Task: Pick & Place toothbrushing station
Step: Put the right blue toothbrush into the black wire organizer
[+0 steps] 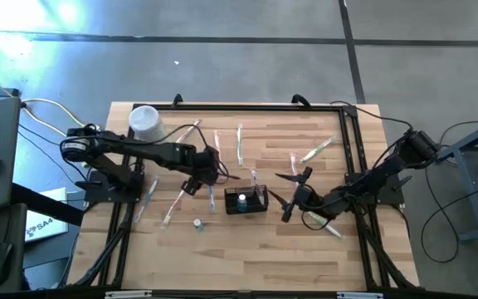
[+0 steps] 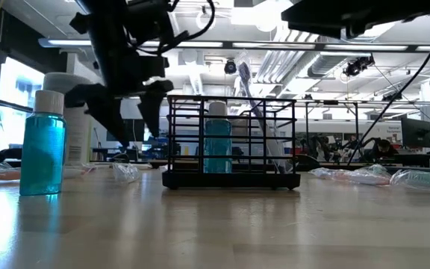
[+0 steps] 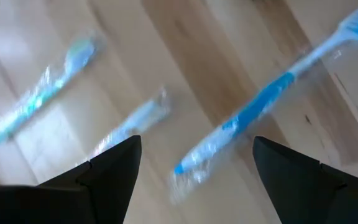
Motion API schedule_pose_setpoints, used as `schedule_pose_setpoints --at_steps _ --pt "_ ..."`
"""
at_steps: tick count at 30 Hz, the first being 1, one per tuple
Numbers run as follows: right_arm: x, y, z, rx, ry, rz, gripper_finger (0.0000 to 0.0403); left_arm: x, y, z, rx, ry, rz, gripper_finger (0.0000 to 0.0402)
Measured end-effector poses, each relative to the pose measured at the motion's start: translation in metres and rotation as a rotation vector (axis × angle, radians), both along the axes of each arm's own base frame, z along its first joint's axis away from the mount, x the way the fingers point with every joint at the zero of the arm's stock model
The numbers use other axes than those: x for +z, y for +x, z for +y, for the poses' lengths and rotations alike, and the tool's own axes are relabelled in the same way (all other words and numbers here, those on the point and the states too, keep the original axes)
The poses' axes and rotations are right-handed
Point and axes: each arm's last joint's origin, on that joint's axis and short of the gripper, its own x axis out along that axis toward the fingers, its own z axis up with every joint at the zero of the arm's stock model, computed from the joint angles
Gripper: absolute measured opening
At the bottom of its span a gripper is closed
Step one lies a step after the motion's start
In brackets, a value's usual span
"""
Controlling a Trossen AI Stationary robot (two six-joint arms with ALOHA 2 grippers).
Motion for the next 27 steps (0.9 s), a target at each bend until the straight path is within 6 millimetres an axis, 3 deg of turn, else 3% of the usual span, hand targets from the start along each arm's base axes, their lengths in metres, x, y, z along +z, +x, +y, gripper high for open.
schedule_pose_setpoints --at_steps 14,27 --pt "0.000 0.010 -0.022 -0.043 0.003 -0.005 0.0254 -0.034 0.012 -0.016 -0.116 0.000 0.128 0.0303" --pt "0.000 0.011 -0.023 -0.049 0.018 -0.011 0.0254 -0.062 0.019 -0.017 -0.143 -0.085 0.218 0.0303"
